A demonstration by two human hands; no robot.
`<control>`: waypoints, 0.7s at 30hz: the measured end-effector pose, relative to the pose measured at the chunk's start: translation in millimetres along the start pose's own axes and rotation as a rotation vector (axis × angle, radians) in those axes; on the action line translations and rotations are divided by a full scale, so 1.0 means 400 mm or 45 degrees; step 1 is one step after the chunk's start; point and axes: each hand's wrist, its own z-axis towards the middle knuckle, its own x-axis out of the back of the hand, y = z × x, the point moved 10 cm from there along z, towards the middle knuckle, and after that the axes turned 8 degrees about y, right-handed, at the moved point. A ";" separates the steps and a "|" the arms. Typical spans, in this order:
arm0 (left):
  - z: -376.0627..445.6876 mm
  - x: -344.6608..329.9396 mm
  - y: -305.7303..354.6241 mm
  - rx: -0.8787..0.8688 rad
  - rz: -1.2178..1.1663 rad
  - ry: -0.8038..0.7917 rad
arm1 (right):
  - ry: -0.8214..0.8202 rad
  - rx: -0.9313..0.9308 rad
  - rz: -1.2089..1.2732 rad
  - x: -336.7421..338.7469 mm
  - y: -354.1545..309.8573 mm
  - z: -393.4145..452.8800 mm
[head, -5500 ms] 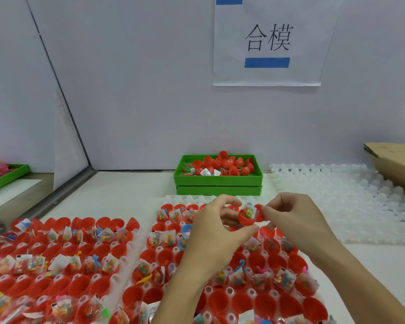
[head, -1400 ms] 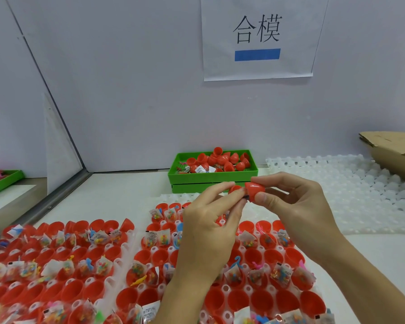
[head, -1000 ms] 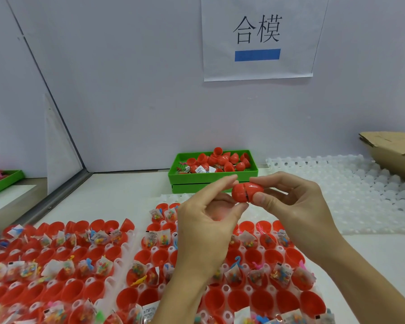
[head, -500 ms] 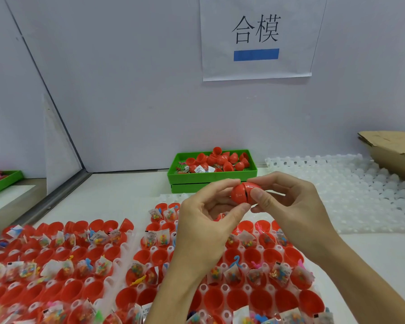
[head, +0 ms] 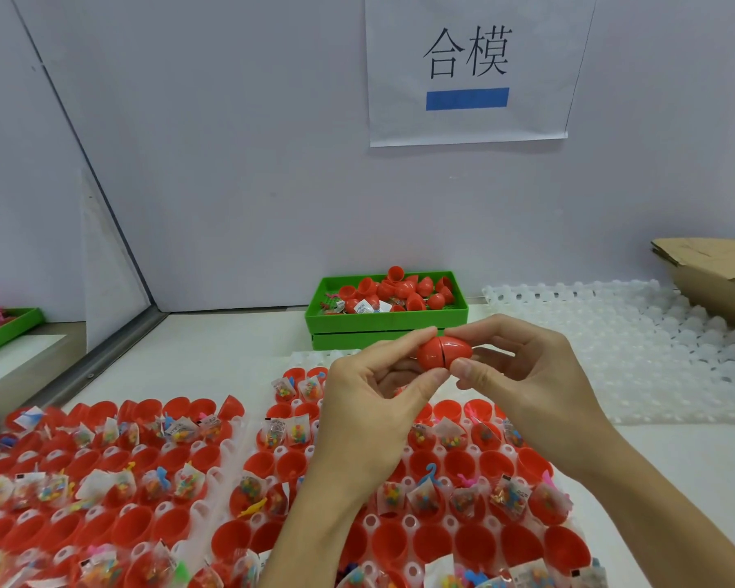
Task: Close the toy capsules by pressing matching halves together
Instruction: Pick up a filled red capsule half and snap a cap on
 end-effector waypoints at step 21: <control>-0.003 -0.001 0.012 -0.024 -0.023 0.026 | -0.023 0.036 0.030 -0.007 -0.011 -0.003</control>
